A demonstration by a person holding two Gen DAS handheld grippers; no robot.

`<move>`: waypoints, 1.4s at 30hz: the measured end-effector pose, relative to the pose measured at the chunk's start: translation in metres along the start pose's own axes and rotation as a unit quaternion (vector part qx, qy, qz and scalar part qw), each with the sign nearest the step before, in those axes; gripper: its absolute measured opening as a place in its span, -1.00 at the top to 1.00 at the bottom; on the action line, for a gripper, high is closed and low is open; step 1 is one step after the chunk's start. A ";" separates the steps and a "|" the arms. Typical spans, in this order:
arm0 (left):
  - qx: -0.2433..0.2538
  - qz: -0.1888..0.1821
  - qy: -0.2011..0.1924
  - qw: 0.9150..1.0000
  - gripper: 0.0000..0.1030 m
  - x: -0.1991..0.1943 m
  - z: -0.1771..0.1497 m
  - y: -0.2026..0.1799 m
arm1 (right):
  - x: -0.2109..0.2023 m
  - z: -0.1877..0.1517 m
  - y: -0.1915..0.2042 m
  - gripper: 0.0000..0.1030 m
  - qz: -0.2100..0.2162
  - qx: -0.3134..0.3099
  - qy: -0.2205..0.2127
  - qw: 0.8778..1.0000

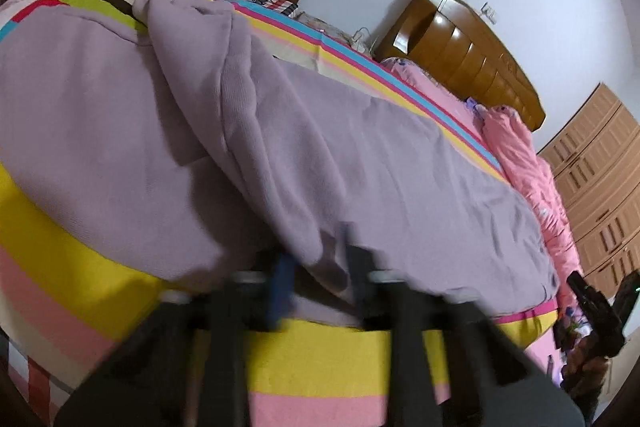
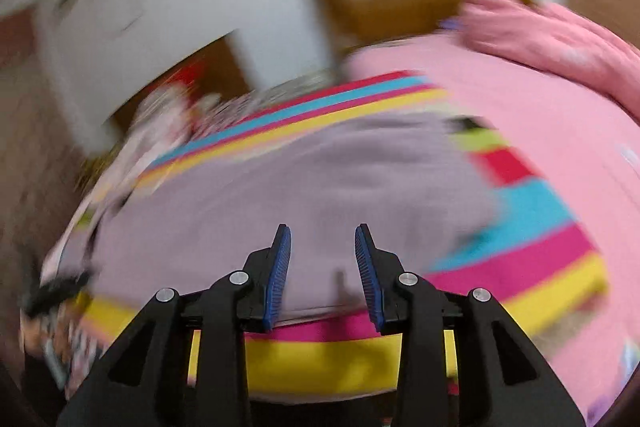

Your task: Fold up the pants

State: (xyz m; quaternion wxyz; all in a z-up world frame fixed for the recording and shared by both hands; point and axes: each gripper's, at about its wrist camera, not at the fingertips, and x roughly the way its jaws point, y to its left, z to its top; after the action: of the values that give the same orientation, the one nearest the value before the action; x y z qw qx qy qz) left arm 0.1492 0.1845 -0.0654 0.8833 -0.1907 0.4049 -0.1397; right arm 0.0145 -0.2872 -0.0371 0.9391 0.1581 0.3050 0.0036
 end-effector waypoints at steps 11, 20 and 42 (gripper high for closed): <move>0.002 0.025 0.005 1.000 0.89 0.000 -0.009 -0.001 | 0.092 -0.045 0.126 -0.15 0.022 -0.240 0.093 0.966; 0.063 0.110 -0.126 0.984 -0.12 -0.060 0.016 -0.056 | 0.065 0.012 0.095 -0.53 0.019 -0.203 0.090 0.975; 0.347 0.034 0.113 0.930 -0.97 0.252 0.069 -0.264 | 0.114 0.027 0.006 -0.73 0.045 -0.248 0.276 0.928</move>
State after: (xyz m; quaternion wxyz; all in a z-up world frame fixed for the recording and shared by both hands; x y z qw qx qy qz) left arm 0.3373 -0.1360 -0.0720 0.8468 0.1589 0.4346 -0.2622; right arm 0.1234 -0.2778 -0.0803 0.8261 -0.0733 0.5339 0.1648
